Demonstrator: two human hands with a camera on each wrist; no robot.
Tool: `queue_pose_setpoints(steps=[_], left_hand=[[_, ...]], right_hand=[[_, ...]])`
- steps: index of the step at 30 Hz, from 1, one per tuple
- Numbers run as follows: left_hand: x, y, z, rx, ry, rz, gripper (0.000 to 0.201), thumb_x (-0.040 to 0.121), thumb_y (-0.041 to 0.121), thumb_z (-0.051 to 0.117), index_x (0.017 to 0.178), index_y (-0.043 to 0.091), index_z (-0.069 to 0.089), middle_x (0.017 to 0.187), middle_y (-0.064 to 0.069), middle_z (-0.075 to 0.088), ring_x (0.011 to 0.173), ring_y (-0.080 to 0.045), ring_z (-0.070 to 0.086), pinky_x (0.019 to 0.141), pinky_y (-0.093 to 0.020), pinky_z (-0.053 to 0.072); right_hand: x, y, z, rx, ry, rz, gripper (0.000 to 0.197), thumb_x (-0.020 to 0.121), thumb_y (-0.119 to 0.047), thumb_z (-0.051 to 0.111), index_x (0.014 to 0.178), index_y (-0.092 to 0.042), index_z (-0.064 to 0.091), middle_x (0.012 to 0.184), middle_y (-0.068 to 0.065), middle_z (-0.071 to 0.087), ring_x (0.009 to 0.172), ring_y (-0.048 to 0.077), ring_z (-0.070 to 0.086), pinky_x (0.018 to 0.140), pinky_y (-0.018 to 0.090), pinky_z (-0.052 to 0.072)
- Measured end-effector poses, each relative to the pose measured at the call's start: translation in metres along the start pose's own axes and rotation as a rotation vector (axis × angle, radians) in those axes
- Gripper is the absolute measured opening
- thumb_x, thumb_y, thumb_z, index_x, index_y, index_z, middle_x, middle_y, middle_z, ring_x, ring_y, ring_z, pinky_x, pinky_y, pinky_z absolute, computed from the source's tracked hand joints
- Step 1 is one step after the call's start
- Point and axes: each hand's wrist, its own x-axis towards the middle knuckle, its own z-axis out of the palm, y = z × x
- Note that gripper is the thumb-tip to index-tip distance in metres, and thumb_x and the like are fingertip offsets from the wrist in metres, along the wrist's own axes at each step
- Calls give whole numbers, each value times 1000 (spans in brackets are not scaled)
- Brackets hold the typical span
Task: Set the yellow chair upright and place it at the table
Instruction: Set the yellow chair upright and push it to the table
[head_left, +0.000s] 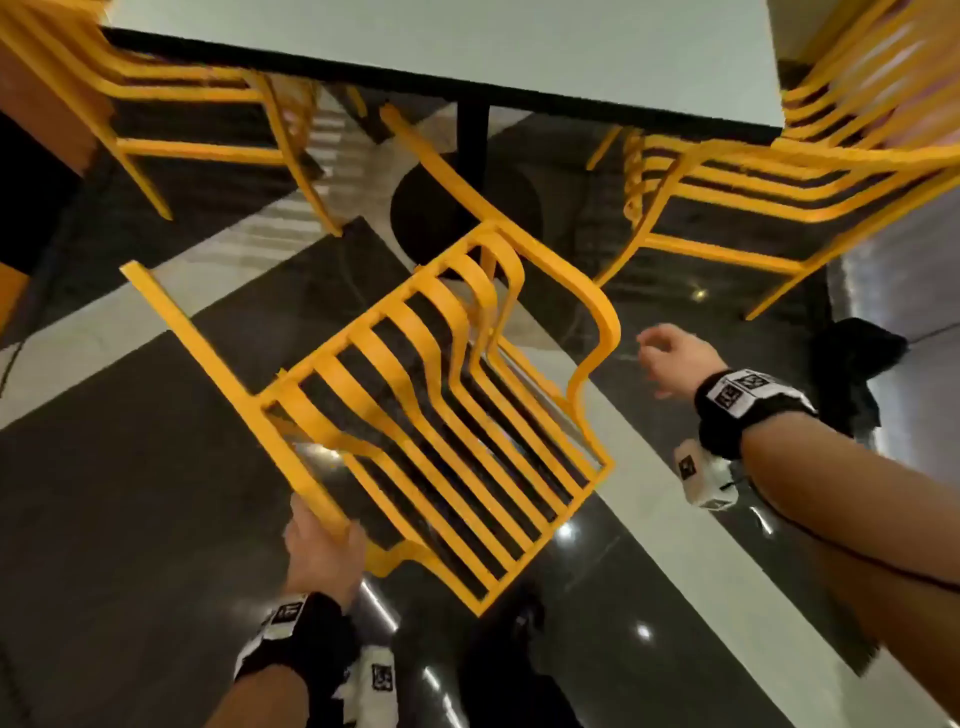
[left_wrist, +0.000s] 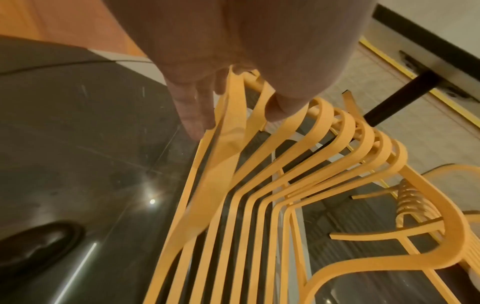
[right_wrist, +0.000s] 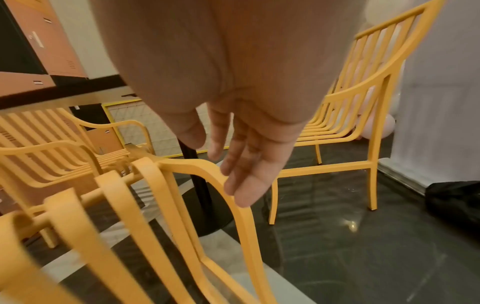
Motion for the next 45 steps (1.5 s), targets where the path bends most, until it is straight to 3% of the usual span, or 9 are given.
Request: queue_pose_setpoints(steps=[4, 8, 12, 18, 21, 24, 27, 40, 45], left_hand=[[8, -21, 29, -138, 30, -22, 73, 92, 21, 54, 144, 37, 5, 95, -3, 55, 78, -26, 58, 70, -33, 45], [12, -41, 31, -88, -27, 17, 87, 94, 25, 53, 143, 49, -15, 84, 21, 50, 70, -12, 59, 75, -33, 45], [12, -49, 27, -64, -50, -5, 95, 95, 22, 51, 139, 48, -30, 73, 22, 39, 62, -3, 50, 62, -24, 42], [7, -64, -6, -95, -22, -15, 91, 96, 17, 49, 143, 46, -23, 109, 11, 45, 79, -9, 48, 81, -28, 37], [2, -67, -40, -122, -34, -61, 89, 96, 18, 49, 141, 55, -18, 90, 16, 49, 72, -12, 53, 70, -30, 45], [7, -60, -80, -120, -35, -44, 85, 95, 16, 50, 143, 55, -8, 124, 7, 52, 111, -26, 56, 103, -42, 41], [19, -46, -123, -70, -45, 50, 78, 96, 14, 49, 148, 48, 2, 149, -5, 41, 129, -31, 46, 109, -43, 35], [90, 50, -239, 81, 25, 402, 52, 96, 25, 46, 147, 25, 34, 145, -5, 48, 133, -27, 45, 112, -39, 34], [90, 48, -239, -12, 28, 424, 54, 91, 30, 49, 141, 44, 33, 138, 4, 54, 124, -21, 54, 104, -42, 44]], right_hand=[[63, -13, 26, -32, 5, -24, 57, 90, -42, 47, 143, -22, 37, 135, 7, 56, 110, 32, 62, 91, 46, 54], [96, -1, 62, -24, 44, -19, 57, 92, -49, 43, 138, -16, 42, 129, 14, 58, 112, 36, 58, 93, 44, 47], [105, 6, 69, 8, 70, 3, 57, 91, -54, 41, 131, -13, 48, 123, 17, 58, 109, 39, 58, 95, 50, 48], [66, 22, 90, -224, 29, 45, 54, 93, -55, 34, 114, -9, 51, 117, 22, 54, 108, 45, 53, 95, 52, 43], [23, 33, 100, -144, -13, 67, 47, 96, -48, 37, 112, -6, 52, 109, 20, 60, 102, 40, 57, 85, 42, 44], [-19, 28, 96, -112, -16, 96, 47, 96, -49, 38, 108, -6, 53, 103, 18, 62, 97, 38, 59, 81, 41, 44], [-57, 11, 85, -136, 7, 106, 49, 96, -50, 38, 102, -4, 54, 97, 18, 62, 87, 35, 58, 74, 38, 43], [-175, -51, 67, -199, 199, 256, 51, 98, -45, 34, 81, 0, 53, 72, 15, 56, 68, 34, 56, 61, 36, 42], [-160, -70, 56, -278, 228, 266, 54, 99, -43, 35, 79, 4, 53, 71, 20, 55, 73, 38, 57, 63, 39, 44]])
